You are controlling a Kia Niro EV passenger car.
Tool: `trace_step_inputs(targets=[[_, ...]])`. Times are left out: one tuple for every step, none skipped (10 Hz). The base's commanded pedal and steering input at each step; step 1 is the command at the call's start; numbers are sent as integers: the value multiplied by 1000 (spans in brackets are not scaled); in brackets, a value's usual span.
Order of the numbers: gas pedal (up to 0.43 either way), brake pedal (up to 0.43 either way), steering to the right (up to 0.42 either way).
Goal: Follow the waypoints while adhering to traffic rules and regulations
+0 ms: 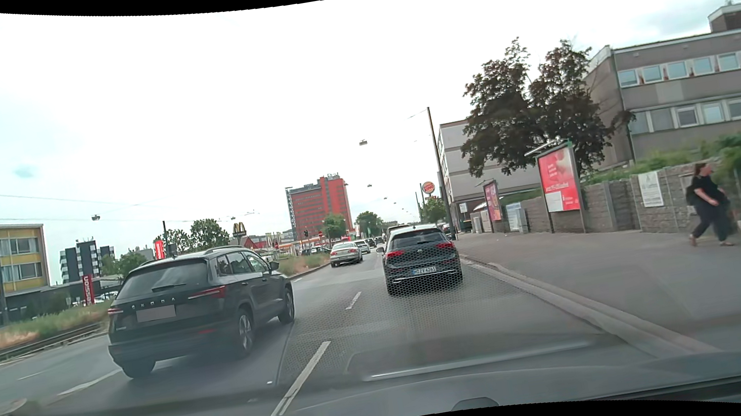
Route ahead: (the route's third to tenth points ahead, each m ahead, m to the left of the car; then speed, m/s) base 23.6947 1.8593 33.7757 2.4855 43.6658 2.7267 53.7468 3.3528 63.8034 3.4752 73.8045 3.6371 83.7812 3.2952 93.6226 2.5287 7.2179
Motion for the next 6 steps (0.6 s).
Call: trace_step_inputs(targets=[[28,0,-9],[28,0,-9],[28,0,-9],[28,0,-7],[28,0,-7],[28,0,-8]])
